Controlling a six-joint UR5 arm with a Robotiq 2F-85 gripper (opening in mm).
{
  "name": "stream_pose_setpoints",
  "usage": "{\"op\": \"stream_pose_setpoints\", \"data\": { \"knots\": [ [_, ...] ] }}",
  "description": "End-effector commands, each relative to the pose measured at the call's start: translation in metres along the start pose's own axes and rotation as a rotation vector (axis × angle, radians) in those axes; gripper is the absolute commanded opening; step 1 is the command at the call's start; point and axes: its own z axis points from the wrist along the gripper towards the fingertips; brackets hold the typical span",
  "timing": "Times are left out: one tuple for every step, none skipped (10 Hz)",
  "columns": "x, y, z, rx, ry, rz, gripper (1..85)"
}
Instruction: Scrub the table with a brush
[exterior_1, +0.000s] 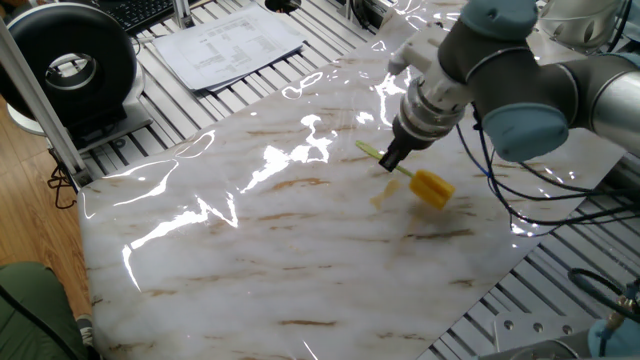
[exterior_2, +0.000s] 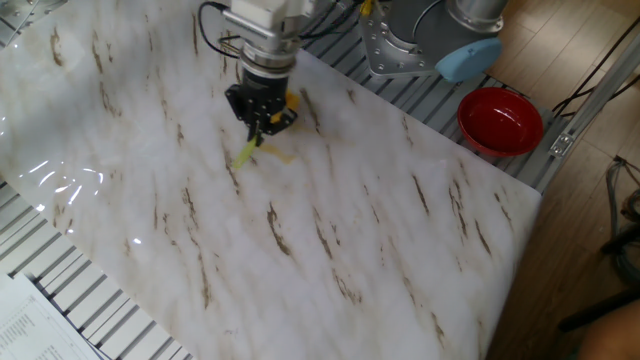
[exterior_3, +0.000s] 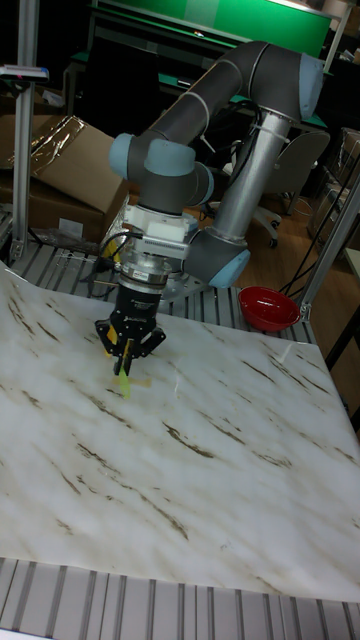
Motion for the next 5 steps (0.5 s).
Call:
{"op": "stream_pose_setpoints", "data": {
  "knots": [
    [-0.0003, -0.0177, 0.0116, 0.006, -0.04, -0.035, 1.0],
    [-0.0037, -0.0134, 0.016, -0.007, -0.055, -0.029, 1.0],
    [-0.0055, -0.0129, 0.0172, -0.006, -0.062, -0.03, 1.0],
    [-0.0065, -0.0112, 0.0179, -0.009, -0.068, -0.027, 1.0],
    [-0.0059, -0.0105, 0.0176, -0.009, -0.07, -0.023, 1.0]
  ]
}}
